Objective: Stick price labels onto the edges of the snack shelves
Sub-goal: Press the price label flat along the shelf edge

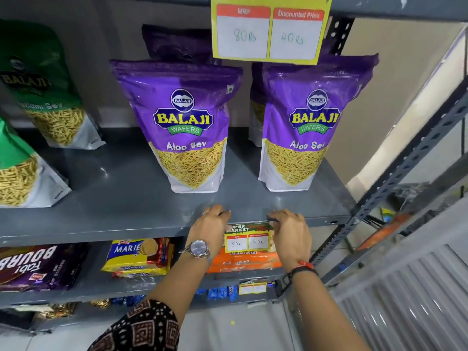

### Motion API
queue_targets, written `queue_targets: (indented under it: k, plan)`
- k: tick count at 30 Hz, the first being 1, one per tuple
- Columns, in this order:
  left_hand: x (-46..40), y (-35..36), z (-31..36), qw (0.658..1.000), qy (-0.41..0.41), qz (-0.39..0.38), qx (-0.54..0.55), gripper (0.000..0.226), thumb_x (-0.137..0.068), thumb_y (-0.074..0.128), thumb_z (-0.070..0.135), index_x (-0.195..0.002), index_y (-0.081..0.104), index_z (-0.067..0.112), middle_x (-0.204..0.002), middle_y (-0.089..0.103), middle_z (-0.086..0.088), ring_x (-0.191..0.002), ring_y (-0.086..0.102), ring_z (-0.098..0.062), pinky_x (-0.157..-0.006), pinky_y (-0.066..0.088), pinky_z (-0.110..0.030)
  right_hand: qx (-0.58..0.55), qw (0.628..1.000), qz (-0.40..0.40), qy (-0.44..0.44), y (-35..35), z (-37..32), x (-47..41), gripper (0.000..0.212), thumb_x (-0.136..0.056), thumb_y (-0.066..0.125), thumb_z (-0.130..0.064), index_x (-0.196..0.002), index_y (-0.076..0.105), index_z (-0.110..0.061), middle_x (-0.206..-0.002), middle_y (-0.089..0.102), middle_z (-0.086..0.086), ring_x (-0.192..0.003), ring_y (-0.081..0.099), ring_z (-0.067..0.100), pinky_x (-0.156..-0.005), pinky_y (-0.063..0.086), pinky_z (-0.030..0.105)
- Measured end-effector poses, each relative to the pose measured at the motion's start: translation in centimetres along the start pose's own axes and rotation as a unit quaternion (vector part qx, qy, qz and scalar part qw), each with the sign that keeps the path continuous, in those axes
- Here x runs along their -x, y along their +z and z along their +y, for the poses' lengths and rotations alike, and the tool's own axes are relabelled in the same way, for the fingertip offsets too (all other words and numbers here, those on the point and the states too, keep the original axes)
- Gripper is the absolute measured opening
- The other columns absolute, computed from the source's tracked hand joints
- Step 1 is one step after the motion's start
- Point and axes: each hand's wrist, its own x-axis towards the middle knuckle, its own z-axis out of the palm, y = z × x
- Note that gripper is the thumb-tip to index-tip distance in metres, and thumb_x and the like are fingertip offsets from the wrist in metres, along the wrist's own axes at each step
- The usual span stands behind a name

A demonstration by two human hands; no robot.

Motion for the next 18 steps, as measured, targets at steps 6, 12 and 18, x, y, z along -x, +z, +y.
queue_targets:
  k: [6, 12, 18]
  plan:
    - [4.6, -2.1, -4.8, 0.986, 0.048, 0.151, -0.061, 0.046, -0.069, 0.072, 0.01, -0.112, 0.054, 0.007, -0.109, 0.069, -0.015, -0.094, 0.067, -0.033, -0.076, 0.056, -0.05, 0.072, 0.99, 0.03, -0.119, 0.0, -2.1, 2.6, 0.034, -0.071, 0.071, -0.004, -0.103, 0.062, -0.008, -0.113, 0.068, 0.012, -0.095, 0.063, 0.035, -0.076, 0.053, 0.046]
    - [11.5, -6.5, -13.1, 0.967, -0.07, 0.178, -0.168, 0.044, -0.082, 0.029, 0.028, -0.121, 0.044, 0.012, -0.125, 0.06, -0.011, -0.112, 0.058, -0.031, -0.1, 0.036, -0.041, 0.093, 0.969, -0.039, -0.227, 2.9, -11.8, 5.5, 0.045, -0.077, 0.03, -0.027, -0.108, 0.061, -0.013, -0.118, 0.066, 0.008, -0.105, 0.062, 0.025, -0.081, 0.054, 0.04]
    - [17.7, -11.3, -23.0, 0.956, -0.177, 0.188, -0.142, 0.043, -0.075, 0.052, 0.016, -0.116, 0.048, 0.005, -0.119, 0.063, -0.019, -0.106, 0.06, -0.037, -0.08, 0.052, -0.055, 0.066, 0.943, -0.048, -0.323, 6.7, -22.1, 7.2, 0.046, -0.079, 0.03, -0.026, -0.109, 0.06, -0.009, -0.117, 0.066, 0.011, -0.103, 0.063, 0.028, -0.08, 0.054, 0.046]
